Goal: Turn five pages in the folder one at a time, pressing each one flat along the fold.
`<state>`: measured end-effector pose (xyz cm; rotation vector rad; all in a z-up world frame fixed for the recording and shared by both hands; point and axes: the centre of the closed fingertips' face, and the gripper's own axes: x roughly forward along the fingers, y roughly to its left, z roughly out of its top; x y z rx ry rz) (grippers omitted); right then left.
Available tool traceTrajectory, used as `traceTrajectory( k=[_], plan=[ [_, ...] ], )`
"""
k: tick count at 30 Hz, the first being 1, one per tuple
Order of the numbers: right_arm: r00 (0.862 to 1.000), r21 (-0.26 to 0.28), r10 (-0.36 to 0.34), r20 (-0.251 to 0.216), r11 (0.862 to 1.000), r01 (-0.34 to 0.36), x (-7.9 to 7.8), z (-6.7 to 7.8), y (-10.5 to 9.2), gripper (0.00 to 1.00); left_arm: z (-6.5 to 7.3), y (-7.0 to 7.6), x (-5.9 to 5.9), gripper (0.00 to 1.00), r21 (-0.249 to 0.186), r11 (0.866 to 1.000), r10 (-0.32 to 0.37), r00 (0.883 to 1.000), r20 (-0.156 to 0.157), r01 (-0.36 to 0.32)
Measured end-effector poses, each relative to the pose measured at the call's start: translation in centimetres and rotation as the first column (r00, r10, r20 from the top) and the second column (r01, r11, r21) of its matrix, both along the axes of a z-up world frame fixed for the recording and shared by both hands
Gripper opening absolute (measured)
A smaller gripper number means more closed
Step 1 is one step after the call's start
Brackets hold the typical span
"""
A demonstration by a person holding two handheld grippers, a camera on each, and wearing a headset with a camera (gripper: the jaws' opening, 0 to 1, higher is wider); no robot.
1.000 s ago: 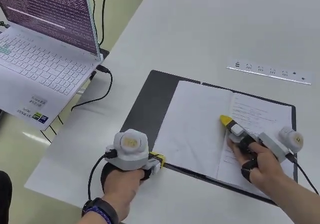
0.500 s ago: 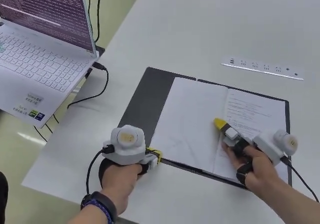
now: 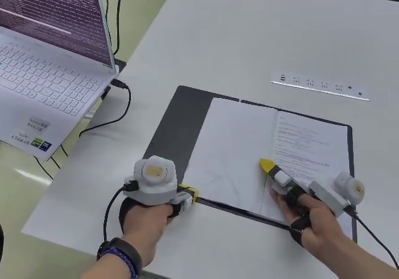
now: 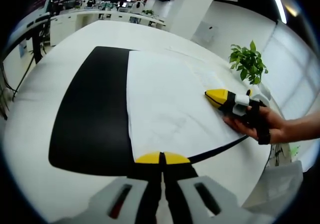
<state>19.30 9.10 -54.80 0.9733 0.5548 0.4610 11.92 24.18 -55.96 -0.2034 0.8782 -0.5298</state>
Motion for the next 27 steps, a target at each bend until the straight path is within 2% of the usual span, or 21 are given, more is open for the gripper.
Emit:
traceTrajectory(
  k=[7, 12, 20, 27],
  plan=[
    [1.0, -0.005, 0.013, -0.004, 1.0, -0.013, -1.7, -0.1, 0.5, 0.0, 0.0, 0.0, -0.1, 0.0, 0.004, 1.0, -0.005, 1.0, 0.001, 0.005],
    [1.0, -0.005, 0.015, -0.008, 1.0, -0.015, -2.2, -0.2, 0.6, 0.0, 0.0, 0.0, -0.1, 0.0, 0.004, 1.0, -0.008, 1.0, 0.002, 0.008],
    [1.0, -0.008, 0.025, -0.015, 1.0, -0.025, -4.0, 0.3, 1.1, 0.0, 0.0, 0.0, -0.1, 0.0, 0.003, 1.0, -0.014, 1.0, 0.003, 0.014],
    [0.999, -0.013, 0.031, -0.022, 0.999, -0.032, -4.9, 0.6, 1.4, 0.0, 0.0, 0.0, -0.1, 0.0, 0.006, 1.0, -0.019, 1.0, 0.002, 0.019]
  ],
)
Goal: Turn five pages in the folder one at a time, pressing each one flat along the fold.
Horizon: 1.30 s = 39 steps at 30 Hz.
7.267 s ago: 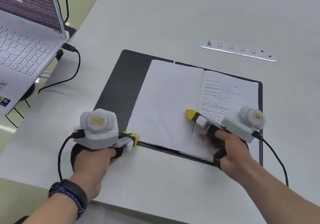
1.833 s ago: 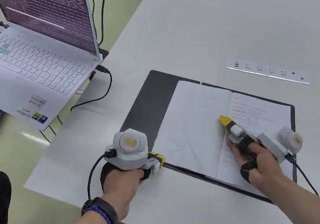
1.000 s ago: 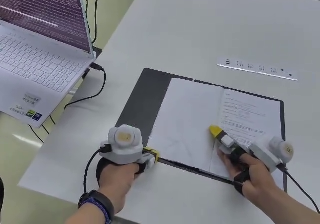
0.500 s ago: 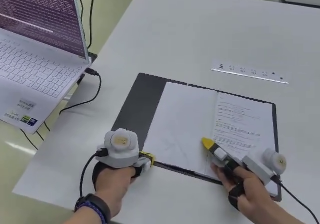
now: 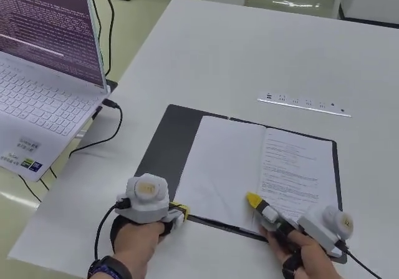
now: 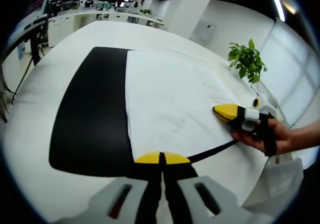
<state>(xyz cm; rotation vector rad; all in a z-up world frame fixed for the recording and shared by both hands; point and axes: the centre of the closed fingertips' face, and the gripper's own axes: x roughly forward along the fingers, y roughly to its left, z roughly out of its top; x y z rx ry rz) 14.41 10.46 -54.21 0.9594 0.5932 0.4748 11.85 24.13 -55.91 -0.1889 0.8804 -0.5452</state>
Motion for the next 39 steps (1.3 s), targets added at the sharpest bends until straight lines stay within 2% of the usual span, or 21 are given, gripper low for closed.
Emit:
traceTrajectory(
  k=[25, 39],
  plan=[
    [1.0, -0.004, 0.004, -0.021, 1.0, -0.004, -2.6, -0.1, 0.3, 0.0, 0.0, 0.0, 0.0, 0.0, -0.006, 1.0, -0.002, 1.0, 0.007, 0.003],
    [0.999, 0.004, -0.02, -0.029, 1.0, 0.02, -3.9, -0.3, 0.3, 0.0, 0.0, 0.0, 0.0, 0.0, -0.017, 1.0, 0.004, 1.0, 0.011, -0.003]
  ],
)
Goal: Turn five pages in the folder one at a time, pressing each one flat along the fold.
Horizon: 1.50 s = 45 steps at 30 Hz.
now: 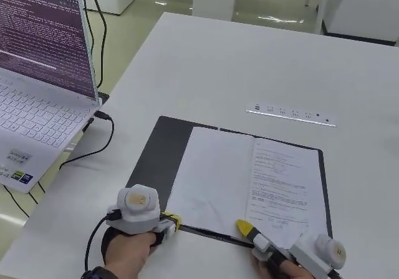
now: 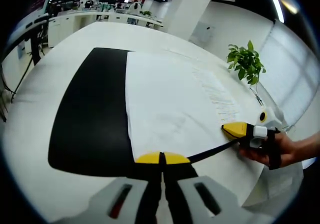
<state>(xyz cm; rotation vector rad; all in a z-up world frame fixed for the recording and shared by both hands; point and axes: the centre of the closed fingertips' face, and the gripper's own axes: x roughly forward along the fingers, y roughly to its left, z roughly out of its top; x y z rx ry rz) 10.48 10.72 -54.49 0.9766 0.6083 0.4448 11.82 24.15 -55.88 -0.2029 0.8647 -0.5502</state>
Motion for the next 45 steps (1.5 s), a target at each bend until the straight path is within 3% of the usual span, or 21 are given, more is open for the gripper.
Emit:
traceTrajectory(
  k=[20, 31, 39, 45],
  plan=[
    [0.999, -0.024, 0.031, -0.019, 0.999, -0.031, -1.8, -0.1, 0.3, 0.0, 0.0, 0.0, 0.0, 0.0, 0.005, 1.0, 0.001, 1.0, 0.001, -0.001],
    [1.0, -0.022, -0.002, -0.012, 1.0, 0.002, -2.0, 1.3, -0.1, 0.0, 0.1, -0.3, -0.2, 0.0, -0.014, 0.999, 0.03, 0.999, -0.036, -0.03],
    [0.998, -0.069, -0.059, -0.001, 0.996, 0.059, -2.4, 2.1, -1.9, 0.0, 2.4, -1.2, -0.4, 0.05, -0.038, 0.999, 0.006, 1.0, 0.013, -0.006],
    [0.995, -0.13, -0.098, -0.001, 0.987, 0.097, -3.1, 2.5, -4.1, 0.06, 3.5, -1.4, -1.5, 0.1, -0.015, 0.999, -0.031, 0.999, 0.035, 0.032]
  ],
)
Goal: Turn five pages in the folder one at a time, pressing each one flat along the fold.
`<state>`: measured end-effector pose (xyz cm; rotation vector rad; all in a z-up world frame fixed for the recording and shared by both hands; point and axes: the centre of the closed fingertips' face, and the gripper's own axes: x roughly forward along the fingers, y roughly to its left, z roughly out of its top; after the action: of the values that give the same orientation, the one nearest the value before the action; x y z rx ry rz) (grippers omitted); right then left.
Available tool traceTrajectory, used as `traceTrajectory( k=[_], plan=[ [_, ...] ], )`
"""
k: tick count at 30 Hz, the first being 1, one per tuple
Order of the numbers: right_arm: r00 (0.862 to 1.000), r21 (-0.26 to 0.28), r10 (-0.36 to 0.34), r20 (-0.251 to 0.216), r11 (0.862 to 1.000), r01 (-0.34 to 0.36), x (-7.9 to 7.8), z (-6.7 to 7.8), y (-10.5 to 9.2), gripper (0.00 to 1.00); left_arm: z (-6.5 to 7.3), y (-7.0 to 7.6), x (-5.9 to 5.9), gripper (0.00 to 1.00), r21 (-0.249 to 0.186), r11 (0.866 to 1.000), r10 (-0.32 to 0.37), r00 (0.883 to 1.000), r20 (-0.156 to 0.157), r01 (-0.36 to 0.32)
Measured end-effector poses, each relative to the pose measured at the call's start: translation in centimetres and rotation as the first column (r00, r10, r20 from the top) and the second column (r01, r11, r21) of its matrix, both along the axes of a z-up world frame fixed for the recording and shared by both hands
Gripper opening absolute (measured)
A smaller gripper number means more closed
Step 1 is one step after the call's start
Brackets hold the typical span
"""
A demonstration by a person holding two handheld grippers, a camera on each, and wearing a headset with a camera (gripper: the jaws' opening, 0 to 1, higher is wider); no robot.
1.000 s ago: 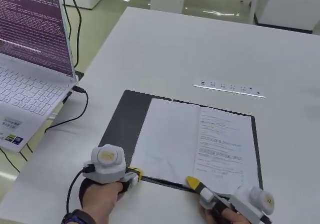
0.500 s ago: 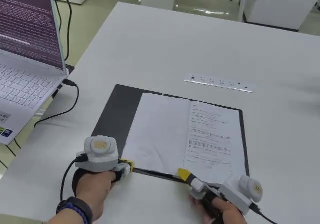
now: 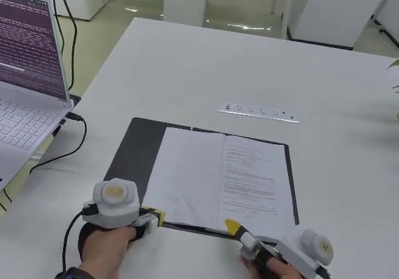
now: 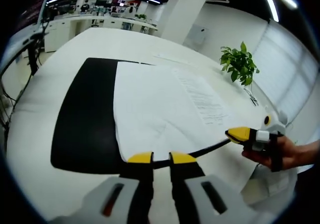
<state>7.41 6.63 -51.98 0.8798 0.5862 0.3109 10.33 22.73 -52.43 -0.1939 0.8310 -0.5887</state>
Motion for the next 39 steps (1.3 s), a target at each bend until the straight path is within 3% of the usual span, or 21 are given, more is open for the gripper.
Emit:
traceTrajectory(
  k=[5, 8, 12, 21, 30, 34, 39],
  plan=[
    [0.998, -0.039, -0.054, 0.015, 0.998, 0.054, -0.4, 0.9, -2.3, 0.13, 1.3, 0.0, -0.6, 0.15, 0.01, 1.0, -0.018, 0.999, 0.027, 0.018],
    [0.996, -0.059, -0.092, -0.006, 0.994, 0.091, -0.9, 0.8, -3.9, 0.14, 2.0, 0.1, -0.7, 0.16, 0.016, 1.0, -0.026, 0.999, 0.044, 0.025],
    [0.991, -0.068, -0.131, 0.001, 0.989, 0.131, -1.6, 1.3, -5.3, 0.19, 3.1, 0.3, -0.7, 0.16, 0.019, 0.999, -0.033, 0.997, 0.066, 0.031],
    [0.982, -0.121, -0.181, 0.046, 0.975, 0.185, -2.6, 2.9, -8.6, 0.27, 5.6, 1.2, -0.7, 0.22, 0.062, 0.996, -0.068, 0.99, 0.125, 0.061],
    [0.987, -0.243, -0.127, 0.102, 0.959, 0.148, -3.5, 4.5, -10.4, 0.35, 7.2, 2.5, -1.2, 0.27, 0.112, 0.987, -0.13, 0.978, 0.164, 0.112],
    [0.99, -0.28, -0.074, 0.116, 0.954, 0.104, -4.0, 4.9, -10.0, 0.43, 7.4, 3.1, -1.6, 0.29, 0.131, 0.986, -0.124, 0.978, 0.167, 0.102],
    [0.993, -0.344, -0.014, 0.12, 0.937, 0.055, -4.9, 5.2, -9.4, 0.5, 8.0, 3.4, -2.3, 0.35, 0.149, 0.981, -0.147, 0.971, 0.187, 0.12]
  ],
)
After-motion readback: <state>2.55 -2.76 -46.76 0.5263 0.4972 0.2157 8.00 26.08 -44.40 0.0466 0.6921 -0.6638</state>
